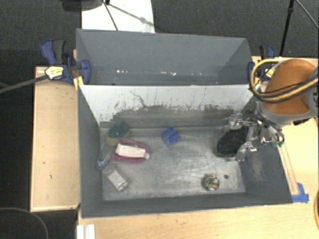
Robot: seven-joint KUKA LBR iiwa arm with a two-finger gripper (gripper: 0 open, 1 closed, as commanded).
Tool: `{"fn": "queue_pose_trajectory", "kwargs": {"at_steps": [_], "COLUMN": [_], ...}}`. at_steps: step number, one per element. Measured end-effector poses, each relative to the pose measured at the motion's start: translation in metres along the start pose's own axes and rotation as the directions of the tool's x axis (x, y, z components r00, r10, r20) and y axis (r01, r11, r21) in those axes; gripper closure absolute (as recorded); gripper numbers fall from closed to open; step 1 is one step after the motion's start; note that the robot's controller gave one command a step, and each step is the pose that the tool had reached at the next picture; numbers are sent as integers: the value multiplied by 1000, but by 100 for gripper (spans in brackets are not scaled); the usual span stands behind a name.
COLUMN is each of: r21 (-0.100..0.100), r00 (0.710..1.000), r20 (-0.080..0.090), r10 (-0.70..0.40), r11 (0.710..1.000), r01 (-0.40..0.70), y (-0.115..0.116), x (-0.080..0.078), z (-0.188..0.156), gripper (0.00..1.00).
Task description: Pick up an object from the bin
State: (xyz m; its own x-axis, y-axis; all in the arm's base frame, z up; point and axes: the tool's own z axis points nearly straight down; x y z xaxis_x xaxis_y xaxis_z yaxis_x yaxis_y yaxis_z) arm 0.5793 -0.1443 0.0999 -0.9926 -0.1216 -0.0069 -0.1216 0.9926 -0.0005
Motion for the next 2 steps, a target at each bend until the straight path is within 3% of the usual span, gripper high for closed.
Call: {"fn": "queue_pose_trajectory", "kwargs": {"at_steps": [1, 2], "r21": [0, 3], "r00": [1000, 999], "r20": [-2, 5], "r10": [-3, -43], "r11": [1000, 999], "r01": [3, 43], "y": [1, 8], "x": [1, -11], "z": [0, -164], "gripper": [100, 100]}}
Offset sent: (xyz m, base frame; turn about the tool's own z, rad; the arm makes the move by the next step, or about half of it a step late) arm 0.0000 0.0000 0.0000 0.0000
